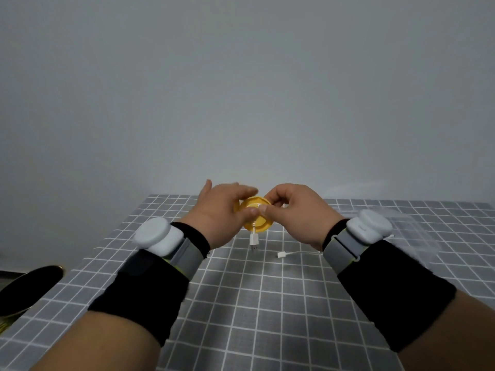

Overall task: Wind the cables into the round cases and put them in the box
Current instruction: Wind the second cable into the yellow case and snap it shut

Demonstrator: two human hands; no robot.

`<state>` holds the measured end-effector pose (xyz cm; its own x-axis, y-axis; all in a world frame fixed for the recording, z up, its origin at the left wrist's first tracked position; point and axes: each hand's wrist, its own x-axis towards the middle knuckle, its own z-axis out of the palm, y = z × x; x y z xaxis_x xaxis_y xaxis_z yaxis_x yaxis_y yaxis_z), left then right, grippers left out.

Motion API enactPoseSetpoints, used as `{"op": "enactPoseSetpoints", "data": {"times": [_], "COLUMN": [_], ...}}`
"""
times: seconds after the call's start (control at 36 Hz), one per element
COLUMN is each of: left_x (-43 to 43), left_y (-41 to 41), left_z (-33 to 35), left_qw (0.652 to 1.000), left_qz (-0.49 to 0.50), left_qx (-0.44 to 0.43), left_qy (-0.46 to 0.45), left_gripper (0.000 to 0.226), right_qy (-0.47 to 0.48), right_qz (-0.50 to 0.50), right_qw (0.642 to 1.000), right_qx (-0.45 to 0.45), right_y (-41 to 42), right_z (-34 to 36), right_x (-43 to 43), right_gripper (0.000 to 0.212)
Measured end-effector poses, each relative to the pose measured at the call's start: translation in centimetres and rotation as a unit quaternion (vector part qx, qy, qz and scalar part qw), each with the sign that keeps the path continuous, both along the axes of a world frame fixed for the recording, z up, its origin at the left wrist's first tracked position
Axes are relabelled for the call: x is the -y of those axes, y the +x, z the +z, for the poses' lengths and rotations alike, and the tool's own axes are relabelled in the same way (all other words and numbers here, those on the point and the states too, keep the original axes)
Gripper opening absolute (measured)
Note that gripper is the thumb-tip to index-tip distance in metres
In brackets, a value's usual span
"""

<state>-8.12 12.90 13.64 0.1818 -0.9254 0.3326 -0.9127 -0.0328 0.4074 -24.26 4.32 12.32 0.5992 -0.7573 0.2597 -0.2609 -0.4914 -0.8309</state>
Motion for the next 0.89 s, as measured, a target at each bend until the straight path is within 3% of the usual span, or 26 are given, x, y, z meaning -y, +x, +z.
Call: {"op": "enactPoseSetpoints", "data": {"times": [0.14, 0.25, 0.33, 0.58, 0.81, 0.89], "left_x": [-0.3, -0.6, -0.8, -0.8, -0.6, -0.5], "left_y": [-0.4, -0.7, -0.5, -0.8, -1.2, -1.3], "left_z": [0.3, 0.0, -0.4, -1.2, -1.5, -1.6], "left_qw": [0.997, 0.995, 0.989, 0.965, 0.934, 0.922], "left_qz": [-0.002, -0.009, -0.010, 0.012, 0.044, 0.057], "left_qx": [0.023, -0.066, -0.142, -0.263, -0.354, -0.381], "left_qy": [0.072, 0.078, 0.050, 0.002, -0.038, -0.047], "left_gripper": [0.022, 0.007, 0.006, 0.007, 0.008, 0.009], "right_qy": [-0.028, -0.011, 0.004, 0.042, -0.044, -0.127], "right_qz": [0.015, 0.020, 0.018, 0.007, -0.027, -0.043], "right_qw": [0.998, 1.000, 1.000, 0.995, 0.992, 0.987], "right_qx": [-0.053, -0.022, 0.010, 0.095, 0.116, 0.091], "right_y": [-0.6, -0.8, -0.6, -0.4, 0.0, 0.2], "right_z": [-0.3, -0.7, -0.9, -1.4, -2.0, -2.4], "right_x": [0.1, 0.1, 0.1, -0.1, -1.4, -1.6], "right_gripper": [0.010, 0.008, 0.007, 0.017, 0.021, 0.021]}}
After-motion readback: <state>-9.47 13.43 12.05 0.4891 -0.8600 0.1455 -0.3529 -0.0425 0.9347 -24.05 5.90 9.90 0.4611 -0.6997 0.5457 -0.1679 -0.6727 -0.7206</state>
